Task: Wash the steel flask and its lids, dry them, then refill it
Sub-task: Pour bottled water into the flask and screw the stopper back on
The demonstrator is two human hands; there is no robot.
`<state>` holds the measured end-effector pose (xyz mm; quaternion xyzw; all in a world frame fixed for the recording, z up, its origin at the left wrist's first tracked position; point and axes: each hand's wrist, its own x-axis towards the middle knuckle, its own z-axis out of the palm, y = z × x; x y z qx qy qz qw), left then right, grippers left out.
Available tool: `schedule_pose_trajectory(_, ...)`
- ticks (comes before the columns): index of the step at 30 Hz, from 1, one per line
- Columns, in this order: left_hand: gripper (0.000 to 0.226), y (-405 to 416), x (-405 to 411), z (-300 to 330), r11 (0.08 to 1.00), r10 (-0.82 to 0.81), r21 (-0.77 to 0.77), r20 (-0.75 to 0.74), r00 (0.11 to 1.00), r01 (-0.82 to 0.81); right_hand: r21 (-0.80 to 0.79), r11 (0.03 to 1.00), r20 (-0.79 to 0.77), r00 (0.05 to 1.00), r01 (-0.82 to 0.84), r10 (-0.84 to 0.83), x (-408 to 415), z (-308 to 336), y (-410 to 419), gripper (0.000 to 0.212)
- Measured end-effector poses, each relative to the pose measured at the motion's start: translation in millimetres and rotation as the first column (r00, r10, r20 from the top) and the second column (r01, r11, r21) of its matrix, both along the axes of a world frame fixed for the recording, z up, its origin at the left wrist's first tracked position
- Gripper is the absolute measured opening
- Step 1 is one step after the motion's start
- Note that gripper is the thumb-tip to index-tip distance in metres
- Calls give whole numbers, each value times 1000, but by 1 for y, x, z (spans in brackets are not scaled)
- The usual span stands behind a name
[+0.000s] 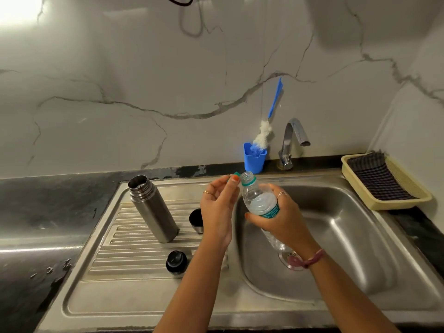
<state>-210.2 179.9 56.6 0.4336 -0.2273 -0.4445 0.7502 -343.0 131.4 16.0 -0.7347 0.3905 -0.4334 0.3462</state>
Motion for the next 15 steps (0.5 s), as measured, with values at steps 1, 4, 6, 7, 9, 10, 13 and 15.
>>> schedule_pose_trajectory(1,29,0,1,2,1000,-17,-23,-56,998,15,-15,1000,-11,1000,-7,7,1,1,0,69)
schedule_pose_trajectory(4,31,-1,3,3,999,-38,-35,1,999,38,-44,999,-41,999,-30,29,3,1,0,74)
schedule_pose_trajectory(6,26,-1,6,3,999,-45,-25,90,995,47,-69,997,-45,998,-40,37,4,1,-1,76)
schedule_pose_trajectory(7,23,-2,9,3,999,-44,-18,133,990,47,-78,996,-47,998,-44,41,4,1,-2,77)
schedule_pose_trajectory(9,20,-3,16,4,999,-51,-4,239,970,53,-71,996,-50,997,-60,56,4,1,-3,78)
schedule_pose_trajectory(10,19,-3,20,5,998,-65,2,294,954,67,-59,996,-49,997,-66,63,4,1,-3,78)
schedule_pose_trajectory(13,17,-8,29,8,995,-103,38,423,900,96,7,998,-43,997,-67,67,6,4,-4,75)
schedule_pose_trajectory(15,17,-12,29,9,994,-112,58,430,896,97,86,992,-14,996,-90,92,8,8,-4,71)
